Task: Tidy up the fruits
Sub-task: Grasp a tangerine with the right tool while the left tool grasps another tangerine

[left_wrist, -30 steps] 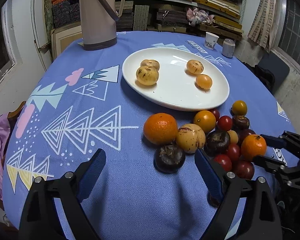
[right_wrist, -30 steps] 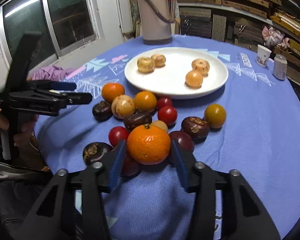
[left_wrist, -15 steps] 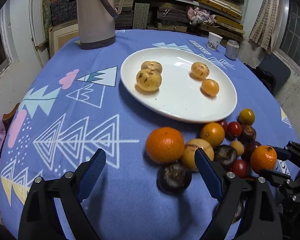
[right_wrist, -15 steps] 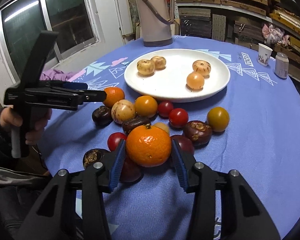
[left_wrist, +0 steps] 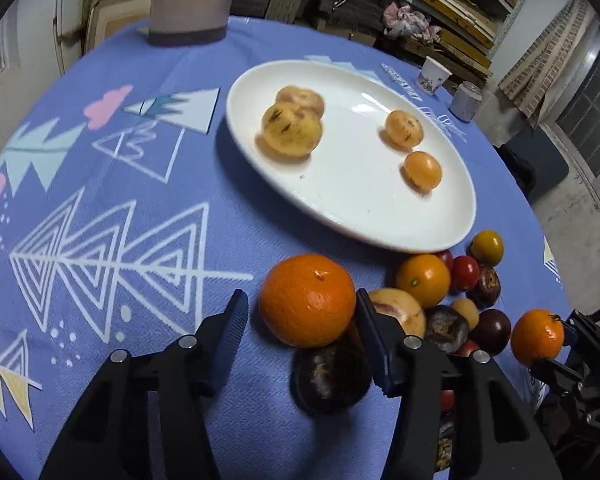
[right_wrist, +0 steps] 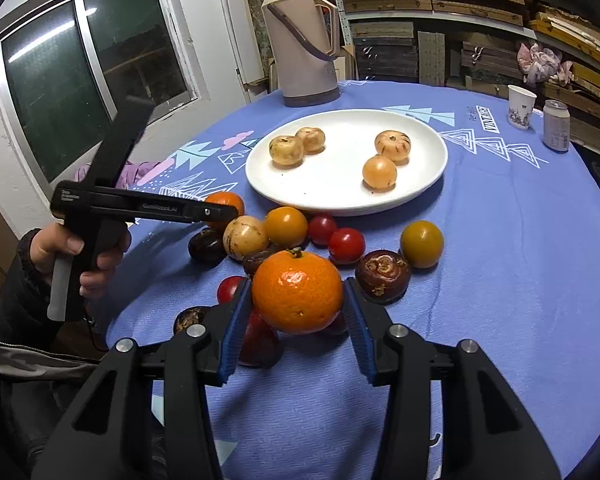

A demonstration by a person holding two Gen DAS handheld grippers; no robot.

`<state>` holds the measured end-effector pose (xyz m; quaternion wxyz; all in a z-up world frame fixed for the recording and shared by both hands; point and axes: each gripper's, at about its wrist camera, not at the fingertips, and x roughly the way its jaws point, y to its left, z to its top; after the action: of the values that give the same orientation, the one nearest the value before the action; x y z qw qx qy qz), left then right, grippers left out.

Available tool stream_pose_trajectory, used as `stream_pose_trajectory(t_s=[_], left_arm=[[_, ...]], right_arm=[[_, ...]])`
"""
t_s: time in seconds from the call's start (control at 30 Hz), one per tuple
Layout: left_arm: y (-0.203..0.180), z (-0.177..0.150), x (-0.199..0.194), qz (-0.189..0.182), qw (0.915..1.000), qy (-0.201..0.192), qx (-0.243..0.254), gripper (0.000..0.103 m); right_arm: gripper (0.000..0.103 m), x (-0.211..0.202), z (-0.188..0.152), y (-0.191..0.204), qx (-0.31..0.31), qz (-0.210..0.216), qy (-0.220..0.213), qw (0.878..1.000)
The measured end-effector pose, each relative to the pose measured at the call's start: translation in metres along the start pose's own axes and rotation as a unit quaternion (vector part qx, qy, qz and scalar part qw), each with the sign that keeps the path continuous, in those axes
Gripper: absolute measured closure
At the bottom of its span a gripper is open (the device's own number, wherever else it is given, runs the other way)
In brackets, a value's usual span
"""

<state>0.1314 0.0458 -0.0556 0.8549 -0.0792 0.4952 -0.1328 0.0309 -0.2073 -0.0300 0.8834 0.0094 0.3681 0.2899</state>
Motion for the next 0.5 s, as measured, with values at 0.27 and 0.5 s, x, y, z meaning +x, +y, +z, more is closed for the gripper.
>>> stream_pose_trajectory(t_s=[0.27,0.5], left_arm=[[-0.009,0.001,0.006,0.034,0.999,-0.01,0.026,0.046],[-0.012,-0.005,0.0,0.047,0.9979,-0.02,0.041,0.056]], right_arm=[[0.058,-0.002,0.0,0.004,-0.005,-0.003,-0.003,1.0],[0.058,-0.003,-0.001,-0.004,0.007,-0.012,-0.003,1.0]])
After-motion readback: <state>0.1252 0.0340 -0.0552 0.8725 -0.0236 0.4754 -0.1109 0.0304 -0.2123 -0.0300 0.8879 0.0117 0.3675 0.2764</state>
